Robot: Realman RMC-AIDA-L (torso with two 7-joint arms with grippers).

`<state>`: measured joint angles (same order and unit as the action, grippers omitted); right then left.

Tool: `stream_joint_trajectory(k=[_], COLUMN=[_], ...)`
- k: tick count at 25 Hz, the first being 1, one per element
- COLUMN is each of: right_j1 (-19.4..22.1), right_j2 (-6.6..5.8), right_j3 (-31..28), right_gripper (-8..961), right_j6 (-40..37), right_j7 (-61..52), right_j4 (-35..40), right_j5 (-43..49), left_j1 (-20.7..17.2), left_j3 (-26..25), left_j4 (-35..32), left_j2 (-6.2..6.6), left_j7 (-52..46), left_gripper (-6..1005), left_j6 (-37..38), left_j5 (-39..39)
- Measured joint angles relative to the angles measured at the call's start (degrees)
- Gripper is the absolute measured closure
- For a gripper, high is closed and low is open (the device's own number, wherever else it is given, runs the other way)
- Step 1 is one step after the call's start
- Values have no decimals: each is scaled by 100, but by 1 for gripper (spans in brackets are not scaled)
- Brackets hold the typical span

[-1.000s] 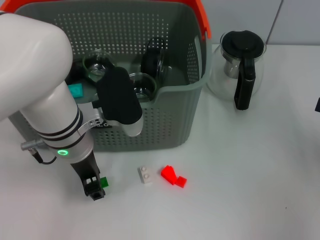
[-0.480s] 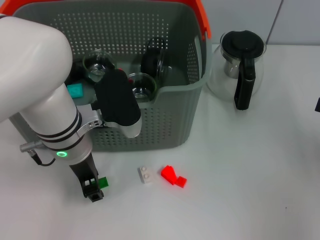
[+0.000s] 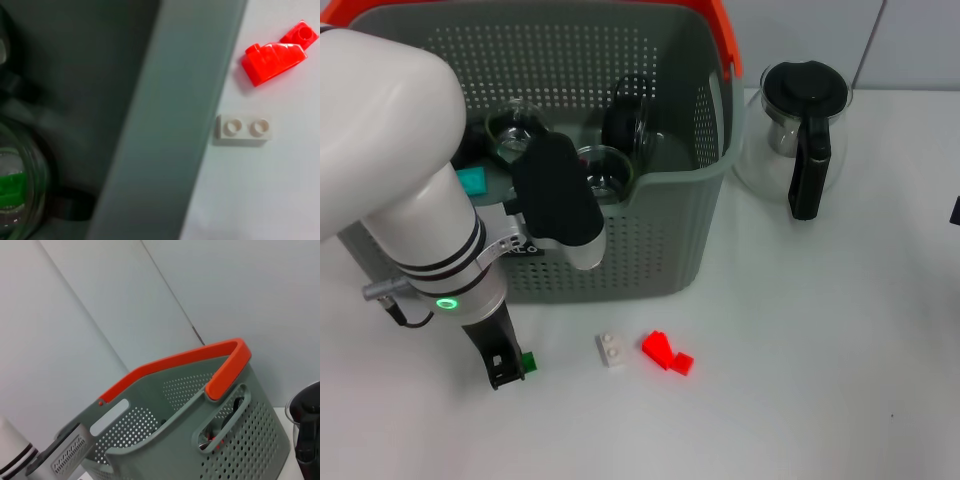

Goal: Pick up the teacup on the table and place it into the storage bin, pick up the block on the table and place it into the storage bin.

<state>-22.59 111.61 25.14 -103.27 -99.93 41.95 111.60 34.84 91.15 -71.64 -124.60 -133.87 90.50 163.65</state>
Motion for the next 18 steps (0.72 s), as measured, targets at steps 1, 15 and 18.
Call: stream_joint_trajectory(k=[1, 15, 18], right_j1=[0, 0, -1], right_j2=[-4, -17, -24], right_j3=[0, 0, 0], right_gripper=[132, 132, 132], right_j6=[0, 0, 0], right_j7=[0, 0, 0], right_j4=[-10, -21, -21], right_j5=[0, 3, 2], left_j1=[12, -2, -12], left_j3=[3, -40, -143], left_j4=[11, -597, -1137], left_j2=[2, 1, 7], left_j7=[-8, 7, 70], left_gripper=[724, 887, 891], left_j6=[0, 550, 1153], left_j5=[0, -36, -83])
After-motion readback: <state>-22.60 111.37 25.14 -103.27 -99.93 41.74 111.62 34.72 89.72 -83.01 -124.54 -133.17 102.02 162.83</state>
